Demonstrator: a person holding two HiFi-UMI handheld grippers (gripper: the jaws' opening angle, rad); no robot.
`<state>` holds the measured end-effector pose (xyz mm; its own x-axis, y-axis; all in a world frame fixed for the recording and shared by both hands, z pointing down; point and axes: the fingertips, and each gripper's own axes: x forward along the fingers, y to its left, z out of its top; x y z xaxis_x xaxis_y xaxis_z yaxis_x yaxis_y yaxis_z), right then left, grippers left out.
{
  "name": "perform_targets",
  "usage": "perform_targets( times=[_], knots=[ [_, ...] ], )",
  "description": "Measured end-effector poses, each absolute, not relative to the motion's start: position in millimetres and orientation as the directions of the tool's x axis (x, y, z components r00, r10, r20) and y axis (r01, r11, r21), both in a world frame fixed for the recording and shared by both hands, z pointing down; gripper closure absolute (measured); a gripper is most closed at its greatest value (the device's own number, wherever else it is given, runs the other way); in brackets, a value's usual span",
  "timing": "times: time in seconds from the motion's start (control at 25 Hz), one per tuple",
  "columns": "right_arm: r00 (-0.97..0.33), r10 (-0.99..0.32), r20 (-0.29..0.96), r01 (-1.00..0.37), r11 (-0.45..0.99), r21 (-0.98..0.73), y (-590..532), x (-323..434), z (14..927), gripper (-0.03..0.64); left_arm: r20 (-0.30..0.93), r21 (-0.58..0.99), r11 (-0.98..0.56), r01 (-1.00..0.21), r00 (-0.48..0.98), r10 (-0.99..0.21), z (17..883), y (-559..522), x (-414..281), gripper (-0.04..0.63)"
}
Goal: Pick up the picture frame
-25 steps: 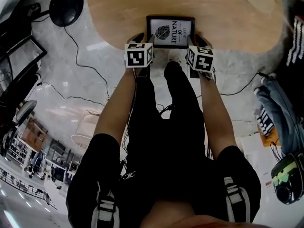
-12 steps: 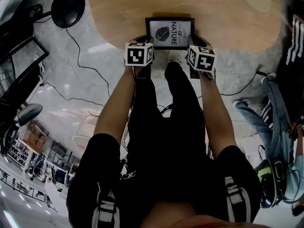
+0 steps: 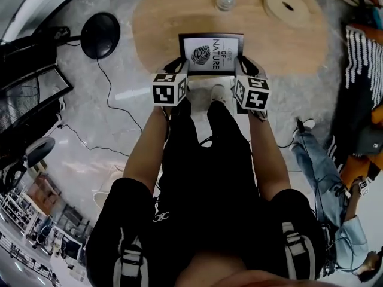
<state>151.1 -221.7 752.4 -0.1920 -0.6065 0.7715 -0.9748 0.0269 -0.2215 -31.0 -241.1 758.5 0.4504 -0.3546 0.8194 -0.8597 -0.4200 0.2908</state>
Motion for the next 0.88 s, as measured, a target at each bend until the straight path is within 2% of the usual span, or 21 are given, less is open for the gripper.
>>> perform_targets(
  times=[0.24, 0.56, 0.88],
  knots=[
    [-0.130, -0.721, 0.680, -0.987, 0.028, -0.158, -229, 147, 618, 0.534, 0.743, 0.252, -0.439, -0.862, 0.463, -0.483, 627, -246, -36, 0.502],
    [-0.111, -0.855, 0.507, -0.990, 0.049, -0.133, -206, 126, 446, 0.534, 0.623, 0.168, -0.490, -0.855, 0.477, -0.620, 459, -233, -56, 0.503],
    [-0.132, -0.959, 0.251, -0.988, 0.107, -0.111, -191, 105, 304, 0.535, 0.401, 0.066, -0.518, -0.853, 0.498, -0.769, 312, -216, -78, 0.503]
  ],
)
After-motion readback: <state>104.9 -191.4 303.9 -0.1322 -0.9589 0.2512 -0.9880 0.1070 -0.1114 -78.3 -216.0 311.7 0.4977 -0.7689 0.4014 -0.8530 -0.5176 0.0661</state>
